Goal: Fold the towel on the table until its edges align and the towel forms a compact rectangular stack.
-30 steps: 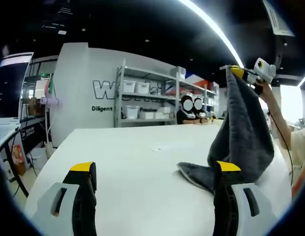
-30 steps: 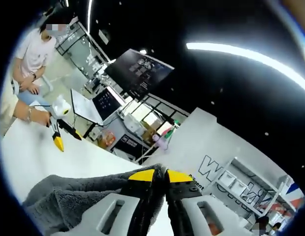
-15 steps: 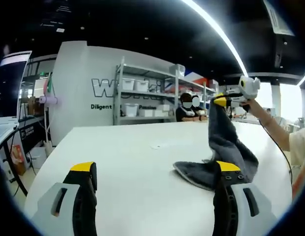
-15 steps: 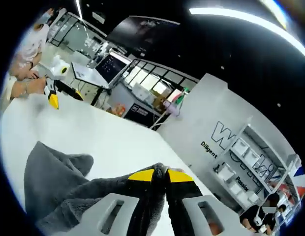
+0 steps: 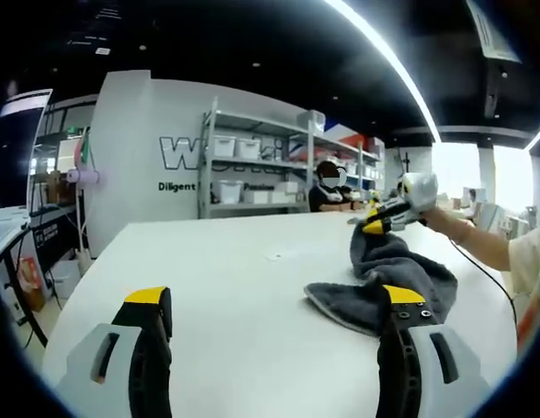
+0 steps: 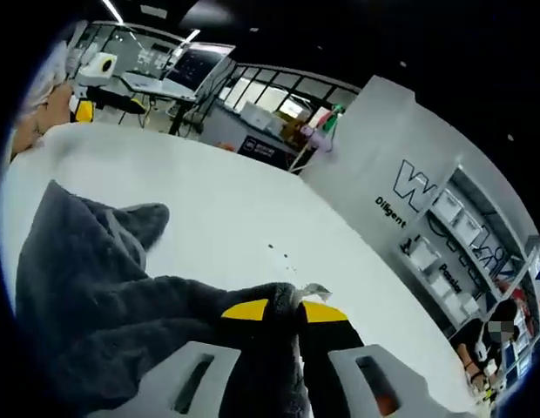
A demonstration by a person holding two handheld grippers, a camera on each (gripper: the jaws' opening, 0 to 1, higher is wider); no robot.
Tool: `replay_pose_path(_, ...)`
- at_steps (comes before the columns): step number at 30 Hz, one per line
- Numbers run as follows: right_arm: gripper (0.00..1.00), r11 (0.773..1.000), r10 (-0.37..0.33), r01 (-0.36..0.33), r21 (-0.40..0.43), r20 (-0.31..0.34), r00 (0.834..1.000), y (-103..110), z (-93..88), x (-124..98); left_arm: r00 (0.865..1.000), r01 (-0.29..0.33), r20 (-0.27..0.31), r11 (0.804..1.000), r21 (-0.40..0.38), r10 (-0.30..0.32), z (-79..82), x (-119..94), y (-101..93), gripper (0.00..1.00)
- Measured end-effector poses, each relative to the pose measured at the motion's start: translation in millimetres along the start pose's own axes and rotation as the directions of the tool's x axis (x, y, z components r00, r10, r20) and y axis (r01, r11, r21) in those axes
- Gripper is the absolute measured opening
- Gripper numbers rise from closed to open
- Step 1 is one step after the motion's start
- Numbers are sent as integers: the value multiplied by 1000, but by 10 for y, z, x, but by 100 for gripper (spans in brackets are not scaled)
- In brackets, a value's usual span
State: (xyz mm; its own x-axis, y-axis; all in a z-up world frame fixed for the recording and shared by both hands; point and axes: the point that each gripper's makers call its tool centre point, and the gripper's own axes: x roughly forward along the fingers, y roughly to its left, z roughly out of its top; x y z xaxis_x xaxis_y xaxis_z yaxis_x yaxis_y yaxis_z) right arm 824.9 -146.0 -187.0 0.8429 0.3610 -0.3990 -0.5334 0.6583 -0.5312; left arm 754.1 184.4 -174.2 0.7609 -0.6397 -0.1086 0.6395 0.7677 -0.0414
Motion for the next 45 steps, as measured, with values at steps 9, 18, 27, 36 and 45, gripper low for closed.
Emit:
replay_pose_path(9,33,993,-78,77,91,16,997,-134,22,-148,1000,5,-3,1000,3,-5,-10,5,-12,96)
replay_pose_path(18,63,979,-100,84,187,75,992,-116,181,-473,1000,7,-4,1000,7,-7,-12,12,-20,96)
replay_pose_path(27,92,958,-103,64,278,126,987,2,190,-914,1000,6,-13,1000,14,-6,-37,19,-24,96)
replay_pose_path(36,99,939,-65,-3,343,186,980,234,112,-1196,1000,-2,-28,1000,27,2,-71,37,-11,96)
replay_pose_path(45,99,909,-23,-79,408,239,971,400,42,-1243,998,-4,-57,999,38,6,-138,82,4,96)
